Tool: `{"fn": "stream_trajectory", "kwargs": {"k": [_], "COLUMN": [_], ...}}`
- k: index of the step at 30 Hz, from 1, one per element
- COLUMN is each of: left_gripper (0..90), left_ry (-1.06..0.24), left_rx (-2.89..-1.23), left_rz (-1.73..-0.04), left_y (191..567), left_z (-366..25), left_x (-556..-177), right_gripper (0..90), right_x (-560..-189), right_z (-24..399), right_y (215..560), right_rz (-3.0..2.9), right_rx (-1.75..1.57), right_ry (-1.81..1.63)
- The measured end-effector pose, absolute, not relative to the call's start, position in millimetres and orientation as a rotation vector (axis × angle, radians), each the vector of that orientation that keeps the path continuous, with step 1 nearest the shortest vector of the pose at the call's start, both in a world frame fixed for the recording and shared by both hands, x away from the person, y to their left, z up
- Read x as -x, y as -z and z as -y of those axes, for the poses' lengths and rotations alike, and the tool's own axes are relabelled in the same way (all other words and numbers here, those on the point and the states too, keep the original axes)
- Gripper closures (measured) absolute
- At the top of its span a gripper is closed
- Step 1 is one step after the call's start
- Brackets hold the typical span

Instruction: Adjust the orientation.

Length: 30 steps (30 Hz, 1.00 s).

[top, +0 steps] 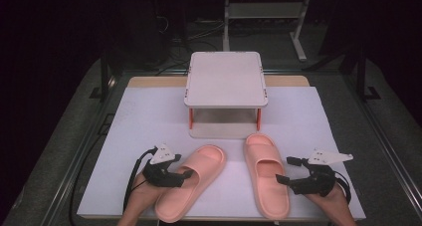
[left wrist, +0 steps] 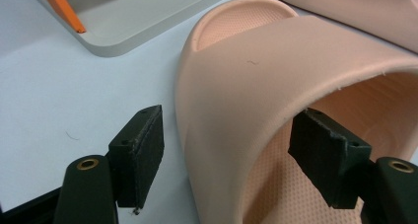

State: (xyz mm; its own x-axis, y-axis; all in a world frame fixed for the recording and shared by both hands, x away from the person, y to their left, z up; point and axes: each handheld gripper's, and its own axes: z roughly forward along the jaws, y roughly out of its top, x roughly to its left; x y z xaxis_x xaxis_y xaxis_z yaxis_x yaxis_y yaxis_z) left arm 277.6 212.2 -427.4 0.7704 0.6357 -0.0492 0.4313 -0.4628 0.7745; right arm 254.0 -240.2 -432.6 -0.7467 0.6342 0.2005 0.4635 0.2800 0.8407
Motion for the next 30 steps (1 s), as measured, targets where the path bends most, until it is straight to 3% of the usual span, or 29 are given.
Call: {"fn": "stream_trajectory", "kwargs": {"k": [20, 30], "left_gripper": [34.7, 41.3], "left_ry": [-0.315, -0.297], "left_rx": [-2.160, -2.157], "left_rz": [-0.783, -0.782], "left_y": [432.3, 433.9], "left_z": [-213.1, -214.9], "left_x": [-280.8, -281.3], "right_gripper": [32.8, 44.2], "right_x": [-262.8, -265.7], "right_z": [229.9, 226.3], "right_y": [439.4, 440.7], "right_rz": [-2.361, -2.345], "right_rx": [-1.038, -1.036], "right_ry": [-1.348, -1.287]}}
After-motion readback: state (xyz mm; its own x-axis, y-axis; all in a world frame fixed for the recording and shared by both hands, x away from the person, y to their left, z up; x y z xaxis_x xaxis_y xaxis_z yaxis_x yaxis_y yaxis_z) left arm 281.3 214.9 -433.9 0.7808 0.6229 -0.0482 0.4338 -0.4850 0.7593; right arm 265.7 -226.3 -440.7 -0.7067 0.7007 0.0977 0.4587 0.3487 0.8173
